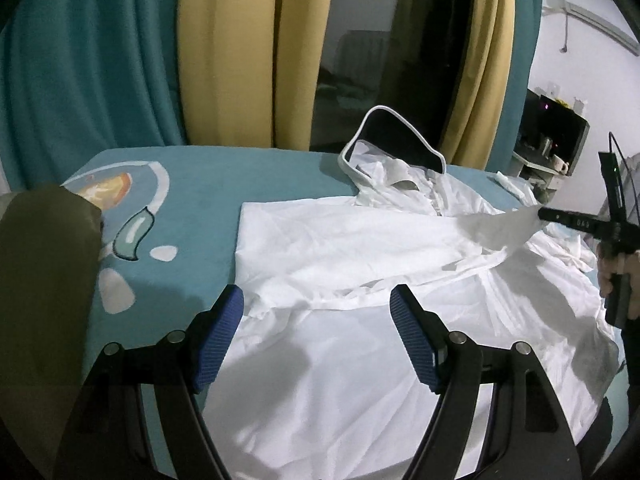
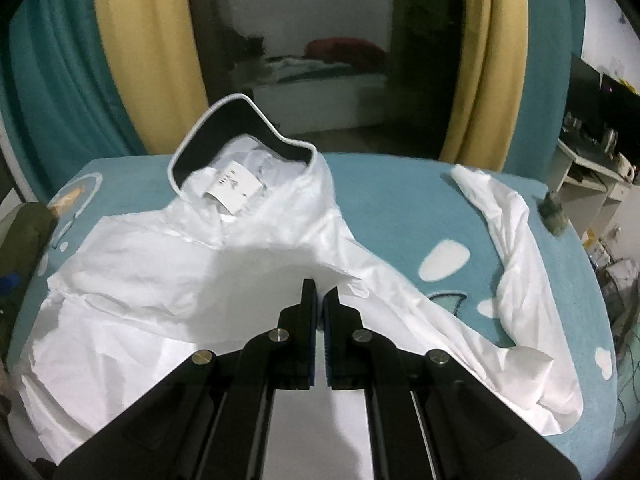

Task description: Fold large clothes

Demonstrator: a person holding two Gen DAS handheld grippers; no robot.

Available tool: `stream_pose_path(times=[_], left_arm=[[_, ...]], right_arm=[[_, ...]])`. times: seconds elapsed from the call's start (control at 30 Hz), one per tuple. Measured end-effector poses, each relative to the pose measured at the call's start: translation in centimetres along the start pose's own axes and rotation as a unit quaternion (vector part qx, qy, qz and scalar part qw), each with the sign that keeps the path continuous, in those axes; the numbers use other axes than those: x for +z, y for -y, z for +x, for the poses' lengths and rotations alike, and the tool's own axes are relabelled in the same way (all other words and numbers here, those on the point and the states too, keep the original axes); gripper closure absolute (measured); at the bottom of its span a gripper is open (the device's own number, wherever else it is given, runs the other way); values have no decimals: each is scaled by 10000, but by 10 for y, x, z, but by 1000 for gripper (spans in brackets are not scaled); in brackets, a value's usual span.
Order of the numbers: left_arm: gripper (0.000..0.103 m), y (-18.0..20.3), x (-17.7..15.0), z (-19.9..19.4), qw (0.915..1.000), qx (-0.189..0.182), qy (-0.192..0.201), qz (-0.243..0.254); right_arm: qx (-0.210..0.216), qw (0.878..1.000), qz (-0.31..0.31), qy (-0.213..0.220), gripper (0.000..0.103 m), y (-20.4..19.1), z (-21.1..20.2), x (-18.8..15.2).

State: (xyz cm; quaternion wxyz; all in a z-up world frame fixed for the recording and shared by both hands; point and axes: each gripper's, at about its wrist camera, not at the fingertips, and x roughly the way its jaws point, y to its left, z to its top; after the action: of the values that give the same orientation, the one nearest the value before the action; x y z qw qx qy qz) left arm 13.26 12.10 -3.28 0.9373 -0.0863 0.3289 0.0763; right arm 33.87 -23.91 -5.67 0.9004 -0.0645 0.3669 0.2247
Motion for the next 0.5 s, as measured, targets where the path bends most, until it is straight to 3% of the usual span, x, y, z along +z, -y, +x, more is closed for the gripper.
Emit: stream_pose_path(times=[0.33, 0.5], left_arm=[[25, 14, 9, 25, 9990, -404, -193, 68], [25, 21, 15, 35, 9992, -311, -204, 133]], right_arm=[[-356, 9974, 78, -622, 99, 34, 18, -28], [-468, 9970, 136, -593, 88, 58, 4, -27]])
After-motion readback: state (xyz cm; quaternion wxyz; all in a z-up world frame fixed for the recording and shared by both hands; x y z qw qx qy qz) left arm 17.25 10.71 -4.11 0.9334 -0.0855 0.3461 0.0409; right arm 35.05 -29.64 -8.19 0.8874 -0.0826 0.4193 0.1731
